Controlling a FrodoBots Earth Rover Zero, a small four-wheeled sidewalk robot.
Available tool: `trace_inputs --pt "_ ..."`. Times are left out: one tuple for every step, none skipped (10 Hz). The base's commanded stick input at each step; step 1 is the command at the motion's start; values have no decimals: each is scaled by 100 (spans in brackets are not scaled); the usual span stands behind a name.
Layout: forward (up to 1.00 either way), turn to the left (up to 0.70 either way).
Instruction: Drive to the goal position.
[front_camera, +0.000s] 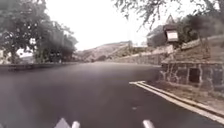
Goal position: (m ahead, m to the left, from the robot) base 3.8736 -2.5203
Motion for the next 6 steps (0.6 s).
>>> trace_inputs --pt "50 0" --pt "50 0" --pt "50 0" --pt "50 0" --pt "50 0" --pt "50 0"
